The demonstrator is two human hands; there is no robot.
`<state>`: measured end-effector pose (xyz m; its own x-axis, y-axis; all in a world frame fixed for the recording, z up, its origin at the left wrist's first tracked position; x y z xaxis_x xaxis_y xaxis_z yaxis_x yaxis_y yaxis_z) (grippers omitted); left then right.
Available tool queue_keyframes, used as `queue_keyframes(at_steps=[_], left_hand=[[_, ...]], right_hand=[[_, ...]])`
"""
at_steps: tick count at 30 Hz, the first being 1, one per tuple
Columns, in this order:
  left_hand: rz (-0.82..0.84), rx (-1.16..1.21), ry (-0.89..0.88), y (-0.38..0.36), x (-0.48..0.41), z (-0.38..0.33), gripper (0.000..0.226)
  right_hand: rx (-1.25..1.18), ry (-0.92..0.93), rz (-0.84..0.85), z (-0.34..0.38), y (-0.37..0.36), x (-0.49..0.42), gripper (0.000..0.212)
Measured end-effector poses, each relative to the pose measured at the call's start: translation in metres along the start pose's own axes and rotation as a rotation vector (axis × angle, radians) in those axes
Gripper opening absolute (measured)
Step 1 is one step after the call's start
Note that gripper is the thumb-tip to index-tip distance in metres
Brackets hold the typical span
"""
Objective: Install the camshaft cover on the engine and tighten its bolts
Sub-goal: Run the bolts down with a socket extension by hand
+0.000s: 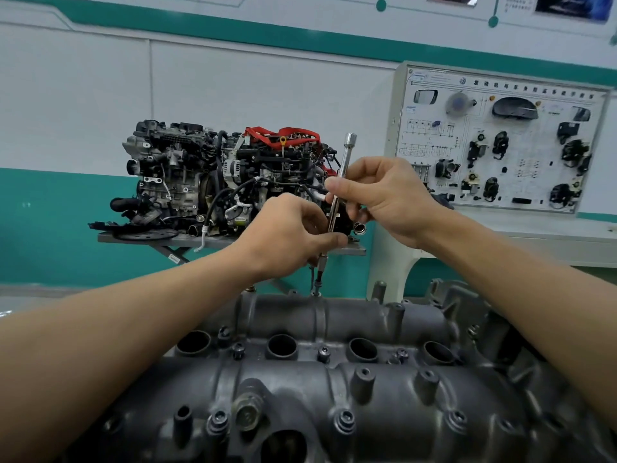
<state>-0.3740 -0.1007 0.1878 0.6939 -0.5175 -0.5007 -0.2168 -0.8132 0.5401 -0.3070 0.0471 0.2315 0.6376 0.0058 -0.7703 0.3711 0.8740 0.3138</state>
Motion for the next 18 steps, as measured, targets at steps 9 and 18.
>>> queue_keyframes(at_steps=[9, 18], left_hand=[[0.223, -0.016, 0.051, -0.0003, -0.0032, -0.0062, 0.017], [-0.032, 0.067, -0.006, 0.0080, 0.0008, -0.0100, 0.024]], right_hand=[[-0.135, -0.060, 0.171, 0.0031, 0.0045, -0.0022, 0.013], [-0.057, -0.010, 0.020, 0.0004, 0.0024, -0.0022, 0.014]])
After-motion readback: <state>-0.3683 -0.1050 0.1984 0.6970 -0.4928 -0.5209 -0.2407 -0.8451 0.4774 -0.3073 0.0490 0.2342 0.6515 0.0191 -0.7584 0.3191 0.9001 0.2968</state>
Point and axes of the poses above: each hand's wrist, its own x-axis away from the middle knuckle, its own y-axis out of the back of the hand, z = x × y, the point moved 2 cm from there along -x, towards the middle knuckle, and after that the axes turned 12 degrees about y, right-handed, at the moved point
